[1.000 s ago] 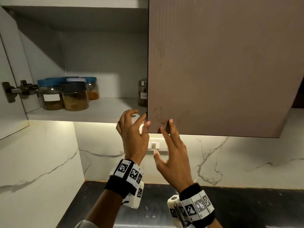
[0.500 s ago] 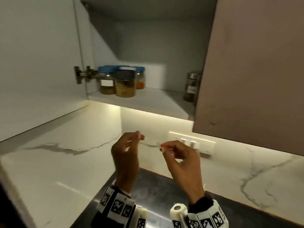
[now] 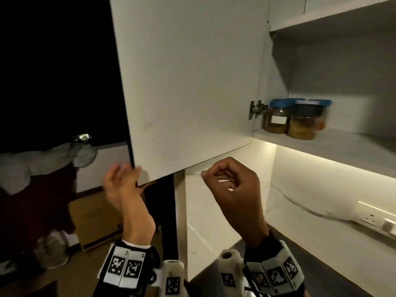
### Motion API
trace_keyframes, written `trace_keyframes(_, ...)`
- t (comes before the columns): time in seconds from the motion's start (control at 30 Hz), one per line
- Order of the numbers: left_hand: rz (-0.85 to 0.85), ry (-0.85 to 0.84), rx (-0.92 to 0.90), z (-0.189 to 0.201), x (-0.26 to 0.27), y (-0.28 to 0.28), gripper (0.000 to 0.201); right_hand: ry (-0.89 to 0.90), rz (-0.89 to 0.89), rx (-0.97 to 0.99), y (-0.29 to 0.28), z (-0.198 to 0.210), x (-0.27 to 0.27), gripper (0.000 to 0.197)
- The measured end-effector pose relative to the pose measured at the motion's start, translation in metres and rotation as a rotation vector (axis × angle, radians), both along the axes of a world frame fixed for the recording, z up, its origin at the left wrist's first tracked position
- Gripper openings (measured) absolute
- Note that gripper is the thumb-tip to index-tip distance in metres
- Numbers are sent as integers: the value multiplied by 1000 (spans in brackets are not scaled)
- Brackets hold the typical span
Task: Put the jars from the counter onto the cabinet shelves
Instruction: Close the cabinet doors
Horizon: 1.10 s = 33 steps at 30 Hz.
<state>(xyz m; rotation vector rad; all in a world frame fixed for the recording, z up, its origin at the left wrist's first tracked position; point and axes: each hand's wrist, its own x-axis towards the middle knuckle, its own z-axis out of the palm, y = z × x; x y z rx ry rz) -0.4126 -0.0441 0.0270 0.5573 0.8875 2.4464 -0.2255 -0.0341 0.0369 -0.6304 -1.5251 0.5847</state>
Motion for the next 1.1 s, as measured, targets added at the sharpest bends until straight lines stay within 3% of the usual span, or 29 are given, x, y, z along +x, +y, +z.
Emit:
trace_keyframes(0.17,-136,167,-27,-8,2,-18,39,-45,7,-36,-19,7,-49,6)
trace_keyframes(0.37,-295,362,41,-23,37,-46,32,-47,-223,-6,-44,4,-53,32)
trace_keyframes(0.6,-494,671,205,-27,120,-67,31,27,-472,6,-98,6,32,32)
trace_keyframes(0.8,-482,897,365,-23,210,-63,33,-24,-696,31,-124,5,124,24)
trace_keyframes(1.0,-430,1118,322,-33,289,-33,53,-73,-934,-44,-110,-20,206,18)
trace_keyframes(1.1,-438,1261,309,-45,317,-15,70,-61,-1031,-91,-91,-34,237,31)
